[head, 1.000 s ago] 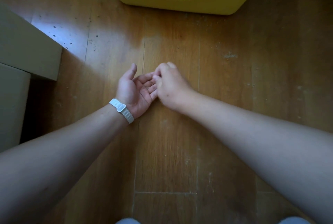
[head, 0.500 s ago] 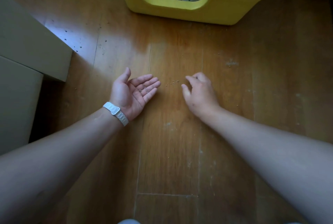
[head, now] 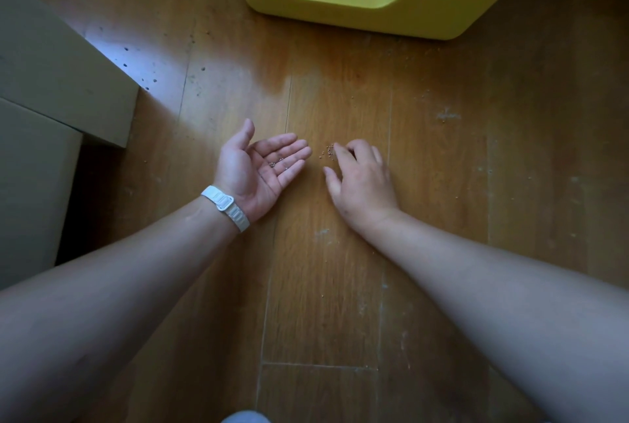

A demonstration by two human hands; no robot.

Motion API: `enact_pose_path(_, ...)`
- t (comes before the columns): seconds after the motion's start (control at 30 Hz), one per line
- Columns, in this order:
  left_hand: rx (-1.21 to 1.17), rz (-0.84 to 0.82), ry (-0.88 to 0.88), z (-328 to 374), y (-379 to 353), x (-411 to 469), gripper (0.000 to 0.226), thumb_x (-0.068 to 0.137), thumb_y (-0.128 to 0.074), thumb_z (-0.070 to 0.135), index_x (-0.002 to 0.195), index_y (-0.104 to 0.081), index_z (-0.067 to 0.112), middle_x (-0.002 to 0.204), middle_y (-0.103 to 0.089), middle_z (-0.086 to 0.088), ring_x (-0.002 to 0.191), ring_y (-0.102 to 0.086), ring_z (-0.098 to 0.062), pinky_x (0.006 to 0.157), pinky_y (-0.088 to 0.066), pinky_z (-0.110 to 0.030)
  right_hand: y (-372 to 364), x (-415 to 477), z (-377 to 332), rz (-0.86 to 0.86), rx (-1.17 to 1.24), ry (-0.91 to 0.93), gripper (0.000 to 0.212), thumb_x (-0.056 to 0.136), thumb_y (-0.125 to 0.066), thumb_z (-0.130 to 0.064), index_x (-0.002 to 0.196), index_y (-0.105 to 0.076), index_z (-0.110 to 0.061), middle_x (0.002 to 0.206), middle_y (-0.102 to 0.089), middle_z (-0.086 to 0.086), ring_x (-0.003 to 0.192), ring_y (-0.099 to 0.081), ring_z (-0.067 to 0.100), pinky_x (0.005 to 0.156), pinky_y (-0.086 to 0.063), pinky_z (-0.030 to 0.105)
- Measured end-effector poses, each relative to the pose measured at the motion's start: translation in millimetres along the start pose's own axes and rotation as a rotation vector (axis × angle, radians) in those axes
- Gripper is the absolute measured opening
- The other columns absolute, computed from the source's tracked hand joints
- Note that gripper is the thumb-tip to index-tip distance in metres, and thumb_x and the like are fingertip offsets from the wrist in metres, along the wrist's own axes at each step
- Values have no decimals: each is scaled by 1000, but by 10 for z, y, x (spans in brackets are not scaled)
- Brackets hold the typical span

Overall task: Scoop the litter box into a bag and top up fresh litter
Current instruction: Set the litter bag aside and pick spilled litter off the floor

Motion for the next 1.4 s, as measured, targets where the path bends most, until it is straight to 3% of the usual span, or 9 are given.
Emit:
enact_pose_path(0.37, -12, -17, -3, 10, -39, 2, 68, 99, -33, 54, 109, -63, -6, 111, -69, -23, 104, -69, -32, 85, -57, -35, -129, 222, -11, -6, 179, -153, 22, 79, -76, -20, 88, -68, -2, 93, -59, 16, 91, -55, 35, 81, -46, 39)
enact_pose_path(0.57, -4, -9, 13, -14, -13, 3, 68, 99, -34, 54, 107, -64, -6, 112, -69, -24, 105, -68, -33, 90, -55, -37, -93, 216, 78, 55, 294, -271, 19, 82, -73, -19, 93, -68, -3, 98, -61, 14, 95, -59, 33, 88, -46, 37)
enact_pose_path(0.7, 7, -7, 17, -30, -21, 10, 67, 99, -34, 54, 105, -64, -5, 110, -70, -23, 105, -68, -33, 89, -55, -36, -113, 234, 73, 32, 283, -287, 25, 81, -75, -23, 95, -68, -3, 101, -61, 14, 98, -58, 32, 90, -44, 35)
enact_pose_path(0.87, 14, -16, 16, -38, -50, 24, 68, 99, -32, 54, 106, -64, -5, 109, -70, -23, 105, -68, -33, 91, -54, -37, -122, 249, 62, 45, 284, -246, 15, 84, -70, -17, 86, -67, -3, 94, -61, 14, 92, -58, 33, 83, -47, 39)
enact_pose_path(1.03, 16, -21, 20, -54, -48, 38, 68, 99, -33, 55, 108, -63, -5, 114, -68, -24, 107, -67, -33, 92, -53, -37, -117, 278, 48, 24, 219, -185, 11, 87, -64, -9, 79, -64, -2, 90, -60, 16, 89, -55, 34, 78, -35, 30)
enact_pose_path(1.4, 17, -9, 20, -72, 5, 65, 68, 99, -33, 55, 106, -64, -5, 108, -70, -23, 104, -69, -32, 86, -57, -35, -95, 384, -48, -197, -18, -101, 15, 99, -48, -14, 108, -57, -4, 117, -53, 14, 115, -47, 31, 95, -36, 34)
Point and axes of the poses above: each hand's wrist, its own x-axis towards the middle knuckle, its own y-axis out of the back of the hand, z = x × y, the point moved 6 cm from there along x, towards the middle knuckle
